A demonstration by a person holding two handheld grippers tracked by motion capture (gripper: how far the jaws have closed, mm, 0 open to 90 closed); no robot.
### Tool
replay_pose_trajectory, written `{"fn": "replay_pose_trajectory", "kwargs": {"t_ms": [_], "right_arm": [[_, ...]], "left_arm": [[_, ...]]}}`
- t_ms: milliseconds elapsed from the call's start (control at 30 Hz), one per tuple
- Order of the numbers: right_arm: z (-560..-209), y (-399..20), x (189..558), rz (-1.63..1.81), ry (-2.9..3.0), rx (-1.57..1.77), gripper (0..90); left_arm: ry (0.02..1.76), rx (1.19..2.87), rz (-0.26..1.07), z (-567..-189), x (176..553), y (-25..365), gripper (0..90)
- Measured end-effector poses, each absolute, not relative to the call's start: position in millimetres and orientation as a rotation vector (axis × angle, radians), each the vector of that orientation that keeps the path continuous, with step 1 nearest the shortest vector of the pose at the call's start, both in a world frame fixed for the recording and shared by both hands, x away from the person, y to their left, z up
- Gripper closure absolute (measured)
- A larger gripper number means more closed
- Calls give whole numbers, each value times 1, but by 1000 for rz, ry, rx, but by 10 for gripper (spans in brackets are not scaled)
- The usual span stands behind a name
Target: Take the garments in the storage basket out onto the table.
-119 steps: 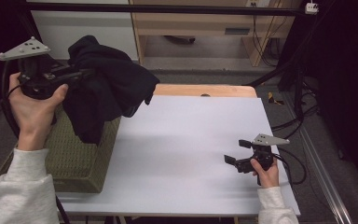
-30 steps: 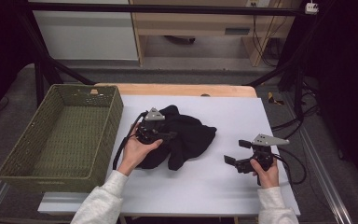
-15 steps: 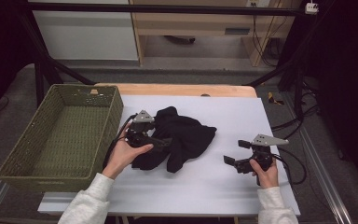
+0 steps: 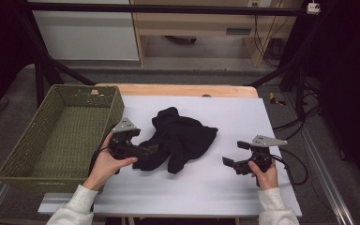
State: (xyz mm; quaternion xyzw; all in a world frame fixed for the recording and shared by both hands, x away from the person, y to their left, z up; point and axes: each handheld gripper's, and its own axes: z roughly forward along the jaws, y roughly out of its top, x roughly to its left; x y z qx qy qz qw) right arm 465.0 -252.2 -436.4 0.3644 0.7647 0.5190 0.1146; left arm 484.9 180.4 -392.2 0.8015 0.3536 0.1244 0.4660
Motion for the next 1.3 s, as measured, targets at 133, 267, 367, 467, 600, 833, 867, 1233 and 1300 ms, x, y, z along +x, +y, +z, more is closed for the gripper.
{"fn": "replay_pose_trajectory", "kwargs": {"t_ms": [133, 267, 367, 467, 600, 833, 867, 1233, 1300], "right_arm": [[-436, -246, 465, 1519, 2253, 1063, 7], [-435, -238, 464, 1517, 2268, 1053, 7], [-434, -231, 463, 1519, 2274, 1043, 7], [-432, -225, 461, 1530, 2271, 1035, 7], [-431, -215, 461, 1522, 2278, 1031, 8], [-432, -197, 460, 1499, 2305, 1031, 14], [-432, -193, 459, 1506, 2306, 1035, 17], [-436, -165, 456, 1485, 2343, 1027, 25], [-437, -162, 457, 1475, 2346, 1028, 27]], "left_arm": [[875, 1954, 304, -401, 477, 189, 16], [913, 1952, 309, -408, 474, 196, 17], [928, 1952, 318, -412, 473, 200, 22], [944, 1946, 318, -416, 473, 202, 32], [954, 1973, 326, -423, 473, 200, 46], [950, 2027, 314, -432, 472, 194, 53], [946, 2030, 316, -433, 472, 193, 57], [956, 2084, 272, -453, 474, 185, 139], [955, 2090, 267, -457, 474, 182, 171]]}}
